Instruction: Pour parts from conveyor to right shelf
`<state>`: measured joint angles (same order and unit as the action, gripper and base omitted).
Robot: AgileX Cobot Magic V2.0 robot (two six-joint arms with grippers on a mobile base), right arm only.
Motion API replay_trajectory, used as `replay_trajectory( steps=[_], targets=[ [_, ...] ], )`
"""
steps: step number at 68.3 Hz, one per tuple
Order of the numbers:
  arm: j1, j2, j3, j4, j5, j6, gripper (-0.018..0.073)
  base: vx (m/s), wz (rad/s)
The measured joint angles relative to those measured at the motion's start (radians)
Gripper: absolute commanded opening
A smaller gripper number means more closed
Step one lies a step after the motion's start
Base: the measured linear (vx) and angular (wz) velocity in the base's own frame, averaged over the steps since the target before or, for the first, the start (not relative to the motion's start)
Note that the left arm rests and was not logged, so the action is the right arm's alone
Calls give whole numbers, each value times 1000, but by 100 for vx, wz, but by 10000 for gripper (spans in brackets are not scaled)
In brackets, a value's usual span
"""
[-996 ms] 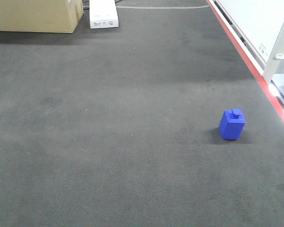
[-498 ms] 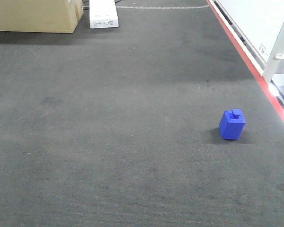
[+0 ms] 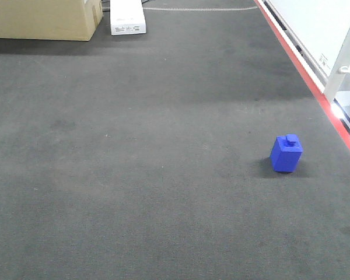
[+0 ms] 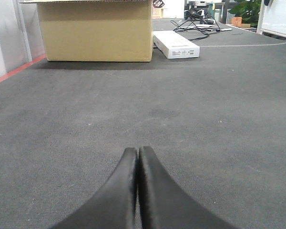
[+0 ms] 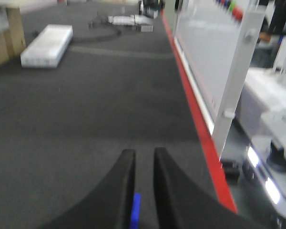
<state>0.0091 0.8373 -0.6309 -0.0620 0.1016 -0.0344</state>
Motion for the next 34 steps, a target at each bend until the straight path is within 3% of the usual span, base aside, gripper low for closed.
replay_trajectory(
  steps=[6, 14, 28, 34],
  targets=[
    [0, 67, -1, 2, 1, 3, 538, 0, 0],
    [0, 135, -1, 4, -1, 3, 729, 0, 0],
    [0, 207, -5, -6, -68, -5, 700, 0, 0],
    [0, 221, -50, 1, -22, -3, 674, 0, 0]
  ],
)
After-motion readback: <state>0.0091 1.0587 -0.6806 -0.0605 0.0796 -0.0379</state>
